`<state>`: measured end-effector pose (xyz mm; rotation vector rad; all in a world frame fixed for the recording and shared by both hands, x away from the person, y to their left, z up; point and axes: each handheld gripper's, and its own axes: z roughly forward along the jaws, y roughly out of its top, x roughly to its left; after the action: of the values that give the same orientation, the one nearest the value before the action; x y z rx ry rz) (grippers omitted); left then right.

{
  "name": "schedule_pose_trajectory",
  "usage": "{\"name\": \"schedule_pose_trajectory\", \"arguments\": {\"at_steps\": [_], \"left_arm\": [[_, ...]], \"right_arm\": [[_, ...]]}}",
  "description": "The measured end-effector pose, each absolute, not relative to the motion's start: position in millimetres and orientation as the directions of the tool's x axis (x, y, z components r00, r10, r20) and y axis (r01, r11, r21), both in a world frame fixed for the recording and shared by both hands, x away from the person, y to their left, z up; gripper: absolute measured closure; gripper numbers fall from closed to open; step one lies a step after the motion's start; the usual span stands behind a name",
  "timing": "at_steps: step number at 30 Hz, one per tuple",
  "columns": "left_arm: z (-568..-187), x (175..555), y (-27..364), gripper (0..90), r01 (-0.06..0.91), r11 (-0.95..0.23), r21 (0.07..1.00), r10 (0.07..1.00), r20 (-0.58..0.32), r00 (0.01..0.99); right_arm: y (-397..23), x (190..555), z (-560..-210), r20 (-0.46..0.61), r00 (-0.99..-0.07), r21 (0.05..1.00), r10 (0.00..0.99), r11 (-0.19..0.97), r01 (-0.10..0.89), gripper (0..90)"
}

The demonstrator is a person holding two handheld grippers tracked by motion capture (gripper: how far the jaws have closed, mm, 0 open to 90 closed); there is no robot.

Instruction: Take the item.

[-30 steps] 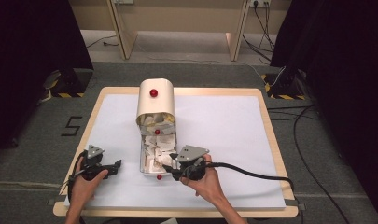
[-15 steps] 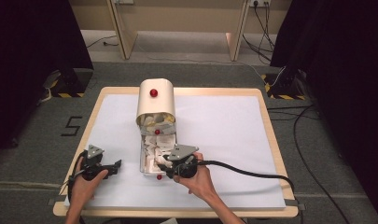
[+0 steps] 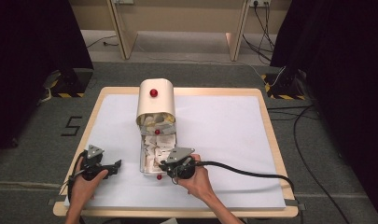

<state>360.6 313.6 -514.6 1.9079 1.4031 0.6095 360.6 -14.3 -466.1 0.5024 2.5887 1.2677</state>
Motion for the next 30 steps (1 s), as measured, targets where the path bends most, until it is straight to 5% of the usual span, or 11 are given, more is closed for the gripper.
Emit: {"name": "schedule_pose_trajectory", "arguments": {"at_steps": [30], "left_arm": [[-514.6,360.6,313.7,11.4,0.631,-0.185,0.753,0.951,-0.026,0.309]], "right_arm": [[-65.2,371.1,-409.1,-0.125,-0.859,0.880,0.497,0.456,0.137,85.7]]}}
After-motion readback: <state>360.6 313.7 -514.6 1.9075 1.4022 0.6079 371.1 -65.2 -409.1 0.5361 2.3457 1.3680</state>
